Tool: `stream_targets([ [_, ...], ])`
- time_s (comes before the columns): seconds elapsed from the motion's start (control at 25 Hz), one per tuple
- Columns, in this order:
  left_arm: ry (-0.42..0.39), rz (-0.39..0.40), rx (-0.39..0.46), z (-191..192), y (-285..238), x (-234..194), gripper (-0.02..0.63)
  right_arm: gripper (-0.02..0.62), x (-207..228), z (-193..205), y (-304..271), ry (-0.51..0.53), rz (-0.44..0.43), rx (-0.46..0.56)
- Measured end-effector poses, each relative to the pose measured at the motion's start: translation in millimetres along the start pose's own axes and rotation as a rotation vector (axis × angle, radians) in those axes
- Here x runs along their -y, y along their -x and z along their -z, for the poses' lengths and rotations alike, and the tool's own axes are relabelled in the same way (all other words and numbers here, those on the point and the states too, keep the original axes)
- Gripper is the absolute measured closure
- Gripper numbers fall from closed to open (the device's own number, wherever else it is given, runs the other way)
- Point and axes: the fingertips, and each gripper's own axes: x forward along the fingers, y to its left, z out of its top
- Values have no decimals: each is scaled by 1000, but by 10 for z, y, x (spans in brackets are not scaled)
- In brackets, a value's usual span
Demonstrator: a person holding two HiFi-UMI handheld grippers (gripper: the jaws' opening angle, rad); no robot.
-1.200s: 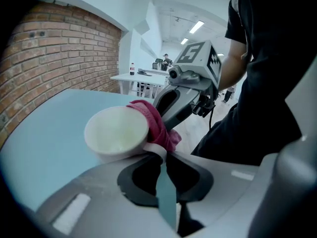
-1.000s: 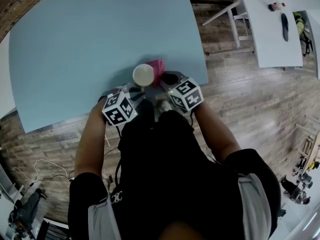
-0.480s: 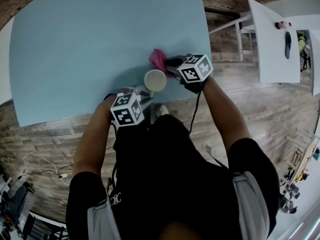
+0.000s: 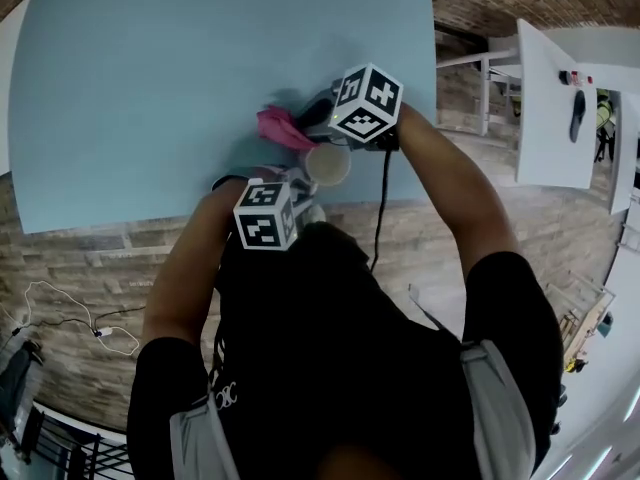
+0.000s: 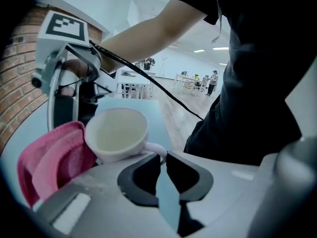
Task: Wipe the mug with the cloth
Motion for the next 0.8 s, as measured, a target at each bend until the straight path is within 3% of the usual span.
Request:
stream_targets([
  [0.16, 7, -11, 6, -4, 20, -16, 558, 558, -159, 25, -271, 107, -71, -203],
  [0.36, 36, -63, 10, 18, 50, -81, 558, 558, -100, 178, -368, 155, -57, -369],
  [0.52, 56, -98, 18, 45, 93, -158, 558, 558, 43, 215, -256, 104, -18, -337],
  [0.8, 81, -130, 14, 38, 87, -200, 557, 558, 274, 384, 120, -57, 68, -170],
])
